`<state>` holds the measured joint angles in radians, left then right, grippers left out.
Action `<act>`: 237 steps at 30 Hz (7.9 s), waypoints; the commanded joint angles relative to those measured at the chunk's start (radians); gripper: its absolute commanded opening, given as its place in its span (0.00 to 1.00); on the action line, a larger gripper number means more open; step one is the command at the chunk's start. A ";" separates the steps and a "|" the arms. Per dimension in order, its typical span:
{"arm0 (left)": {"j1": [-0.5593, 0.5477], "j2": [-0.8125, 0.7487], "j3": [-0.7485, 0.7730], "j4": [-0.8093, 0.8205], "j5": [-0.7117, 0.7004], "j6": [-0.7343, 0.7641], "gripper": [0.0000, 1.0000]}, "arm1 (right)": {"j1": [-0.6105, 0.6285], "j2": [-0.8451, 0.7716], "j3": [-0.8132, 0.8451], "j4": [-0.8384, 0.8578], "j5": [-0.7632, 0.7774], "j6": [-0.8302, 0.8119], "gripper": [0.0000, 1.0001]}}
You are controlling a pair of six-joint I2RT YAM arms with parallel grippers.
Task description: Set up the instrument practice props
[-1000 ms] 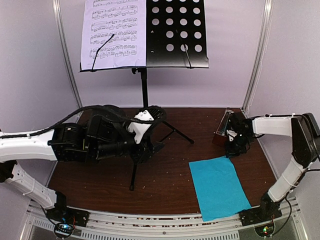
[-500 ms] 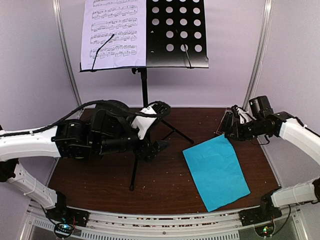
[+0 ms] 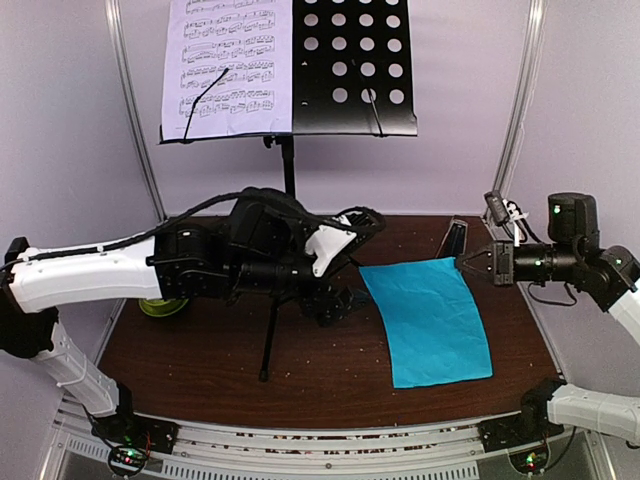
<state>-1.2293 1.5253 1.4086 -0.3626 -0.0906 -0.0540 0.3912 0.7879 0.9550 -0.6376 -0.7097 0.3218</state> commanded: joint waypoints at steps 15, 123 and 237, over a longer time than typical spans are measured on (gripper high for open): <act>0.017 0.122 0.140 -0.001 0.261 0.215 0.81 | 0.365 0.035 0.209 -0.131 -0.043 0.001 0.00; -0.135 0.194 -0.129 0.206 0.167 0.103 0.34 | 0.017 0.256 -0.530 0.459 -0.045 0.652 0.00; -0.033 -0.333 -0.073 0.417 0.273 -0.257 0.98 | 0.272 0.146 0.358 1.178 -0.264 0.867 0.00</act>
<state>-1.2560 1.1820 1.2911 0.0284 0.1284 -0.3466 0.6563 0.9016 1.2587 0.4496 -1.0027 1.1835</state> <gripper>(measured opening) 0.978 0.010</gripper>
